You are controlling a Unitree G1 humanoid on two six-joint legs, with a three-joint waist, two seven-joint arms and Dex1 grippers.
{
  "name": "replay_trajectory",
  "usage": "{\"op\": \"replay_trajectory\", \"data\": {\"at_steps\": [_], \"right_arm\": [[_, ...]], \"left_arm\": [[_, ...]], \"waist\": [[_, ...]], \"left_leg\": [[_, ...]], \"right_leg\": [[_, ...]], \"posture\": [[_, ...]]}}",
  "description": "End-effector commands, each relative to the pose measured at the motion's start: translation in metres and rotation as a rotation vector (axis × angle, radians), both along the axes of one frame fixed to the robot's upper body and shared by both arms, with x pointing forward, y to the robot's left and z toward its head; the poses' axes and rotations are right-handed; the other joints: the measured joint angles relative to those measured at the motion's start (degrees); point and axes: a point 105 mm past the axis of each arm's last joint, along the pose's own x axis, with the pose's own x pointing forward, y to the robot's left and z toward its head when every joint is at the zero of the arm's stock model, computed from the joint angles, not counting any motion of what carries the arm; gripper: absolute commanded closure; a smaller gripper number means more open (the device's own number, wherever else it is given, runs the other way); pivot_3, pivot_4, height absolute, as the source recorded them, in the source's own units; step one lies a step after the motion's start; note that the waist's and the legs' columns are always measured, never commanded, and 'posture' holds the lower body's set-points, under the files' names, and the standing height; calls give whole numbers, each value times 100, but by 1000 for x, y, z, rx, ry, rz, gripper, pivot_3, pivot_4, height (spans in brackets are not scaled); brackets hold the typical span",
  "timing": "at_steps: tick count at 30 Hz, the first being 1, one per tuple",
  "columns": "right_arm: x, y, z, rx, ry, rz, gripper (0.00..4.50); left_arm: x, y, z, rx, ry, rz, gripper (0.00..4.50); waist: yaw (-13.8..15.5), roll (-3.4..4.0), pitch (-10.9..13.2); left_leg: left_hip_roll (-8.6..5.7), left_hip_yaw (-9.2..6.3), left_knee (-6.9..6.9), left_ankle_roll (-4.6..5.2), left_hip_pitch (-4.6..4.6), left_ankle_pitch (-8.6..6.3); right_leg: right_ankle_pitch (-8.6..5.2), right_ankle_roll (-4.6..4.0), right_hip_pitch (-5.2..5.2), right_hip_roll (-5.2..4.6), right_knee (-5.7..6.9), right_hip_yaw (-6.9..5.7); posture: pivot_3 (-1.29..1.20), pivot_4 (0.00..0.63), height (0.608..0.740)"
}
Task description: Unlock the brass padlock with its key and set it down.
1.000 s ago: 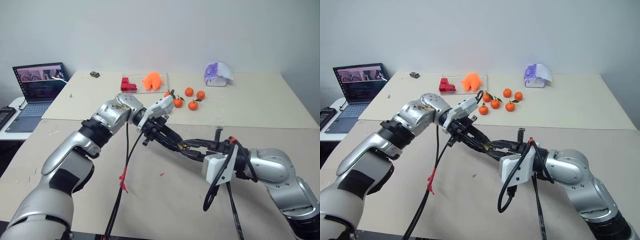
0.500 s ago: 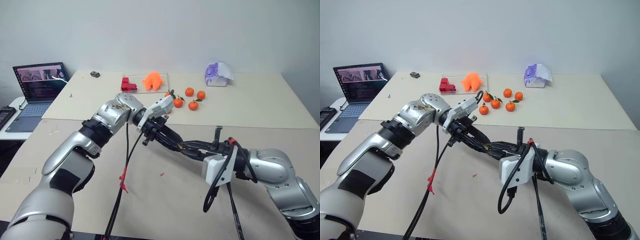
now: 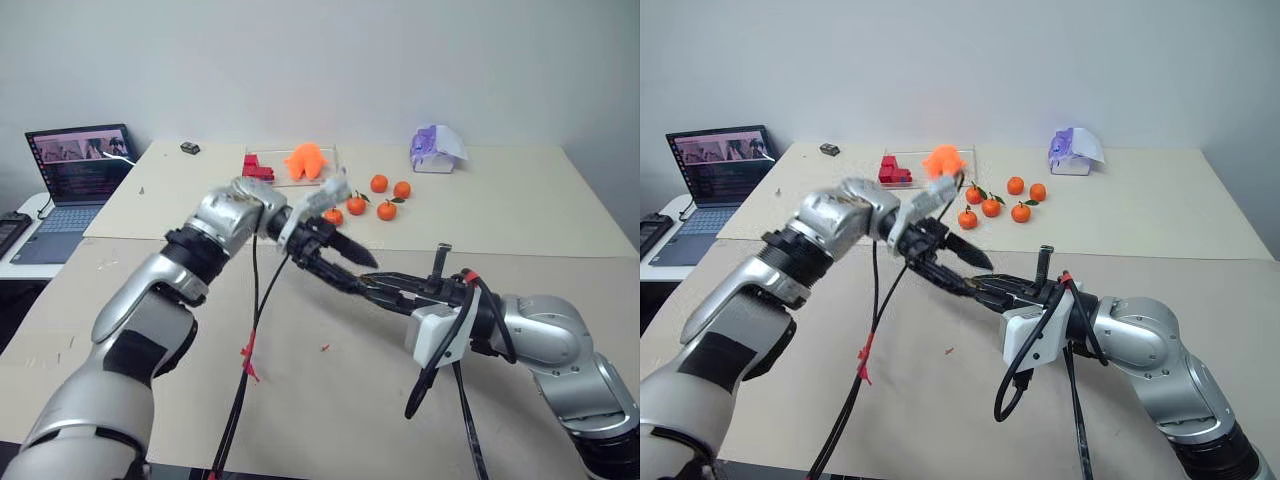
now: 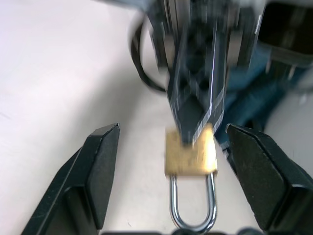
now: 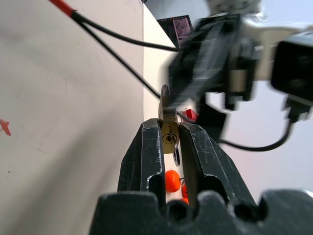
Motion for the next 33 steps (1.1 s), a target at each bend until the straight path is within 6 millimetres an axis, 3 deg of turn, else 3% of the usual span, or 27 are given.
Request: {"op": "replay_trajectory", "data": {"at_steps": [1,4,6,13,15,33], "right_arm": [[-2,0,8,15,-49,14,4338],[0,-2,9,14,-51,10,4338],[1,-3,9,15,-51,10,4338],[5,-3,12,6,-57,11,4338],[6,-2,13,5,-62,20,4338],[5,4,24,16,-79,36,4338]], "left_arm": [[22,24,47,-113,-75,137,776],[31,37,55,-130,-86,210,776],[33,41,53,-129,-84,231,1292],[7,49,17,-19,-127,136,3890],[3,50,6,17,-160,117,4458],[0,37,-10,14,-183,86,4458]], "waist": [[-23,0,0],[-62,2,-1],[-49,6,-3],[-36,10,-5],[-28,11,-5],[-20,17,-9]], "left_leg": [[0,0,-1,0,1,0],[0,-1,-4,0,7,0],[0,-1,-7,0,16,0],[1,0,-5,-26,23,15],[2,0,-5,-36,27,22],[2,-1,-9,-15,23,25]], "right_leg": [[0,0,-1,0,0,0],[-1,-2,-3,5,2,5],[-2,-3,2,5,4,4],[-4,-11,-3,2,46,2],[-4,-17,-3,2,48,2],[-8,-20,-2,6,48,2]], "posture": [[0,150,702],[0,150,702],[0,150,702],[0,150,702],[0,150,702],[0,150,702]]}}
